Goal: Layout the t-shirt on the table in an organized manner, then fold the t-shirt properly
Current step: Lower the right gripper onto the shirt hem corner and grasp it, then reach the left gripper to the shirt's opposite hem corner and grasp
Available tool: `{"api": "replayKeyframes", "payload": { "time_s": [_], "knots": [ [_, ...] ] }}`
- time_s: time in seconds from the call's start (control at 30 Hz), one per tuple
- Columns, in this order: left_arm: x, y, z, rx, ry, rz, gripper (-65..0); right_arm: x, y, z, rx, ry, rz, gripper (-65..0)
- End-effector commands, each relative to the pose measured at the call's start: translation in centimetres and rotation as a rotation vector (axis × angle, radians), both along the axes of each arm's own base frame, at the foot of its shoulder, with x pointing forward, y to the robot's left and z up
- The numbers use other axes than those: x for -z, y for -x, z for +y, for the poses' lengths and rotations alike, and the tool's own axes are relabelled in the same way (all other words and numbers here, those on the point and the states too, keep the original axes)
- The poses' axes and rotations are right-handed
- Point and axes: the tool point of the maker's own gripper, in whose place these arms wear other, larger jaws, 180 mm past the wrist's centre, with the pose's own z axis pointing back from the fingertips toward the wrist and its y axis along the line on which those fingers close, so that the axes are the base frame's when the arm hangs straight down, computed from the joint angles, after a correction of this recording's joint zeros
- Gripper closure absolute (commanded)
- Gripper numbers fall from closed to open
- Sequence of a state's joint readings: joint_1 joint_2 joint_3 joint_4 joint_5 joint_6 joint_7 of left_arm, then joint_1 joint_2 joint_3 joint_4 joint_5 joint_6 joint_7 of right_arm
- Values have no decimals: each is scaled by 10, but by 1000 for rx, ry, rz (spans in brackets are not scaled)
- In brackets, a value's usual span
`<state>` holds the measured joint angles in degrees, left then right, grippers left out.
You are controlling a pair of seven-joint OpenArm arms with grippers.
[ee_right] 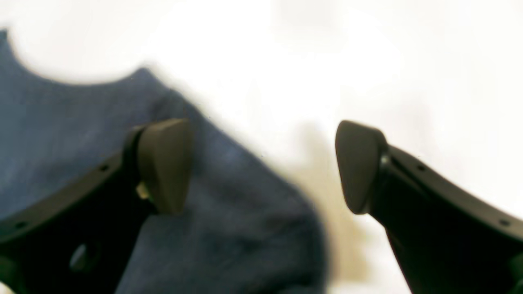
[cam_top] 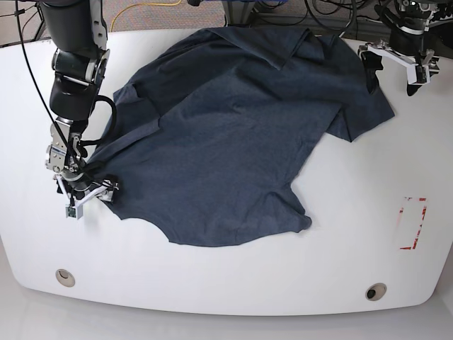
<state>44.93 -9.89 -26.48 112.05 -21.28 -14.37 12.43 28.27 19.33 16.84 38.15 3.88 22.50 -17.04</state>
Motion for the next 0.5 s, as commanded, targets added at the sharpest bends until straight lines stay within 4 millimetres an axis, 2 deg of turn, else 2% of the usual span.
{"api": "replayKeyframes", "payload": {
  "time_s": [0.0,0.2,0.23,0.47],
  "knots": [
    [-9,-2,1,6,-11,-32,-544,-19,-16,-2,-6,-12,-43,-518],
    [-9,-2,1,6,-13,-31,-544,-17,-18,9,-31,-31,-46,-518],
    [-9,-2,1,6,-13,-31,-544,-15,-19,17,-43,-42,-46,-518],
    [-10,-3,2,6,-12,-34,-546,-9,-18,35,-66,-69,-39,-518]
  ]
}}
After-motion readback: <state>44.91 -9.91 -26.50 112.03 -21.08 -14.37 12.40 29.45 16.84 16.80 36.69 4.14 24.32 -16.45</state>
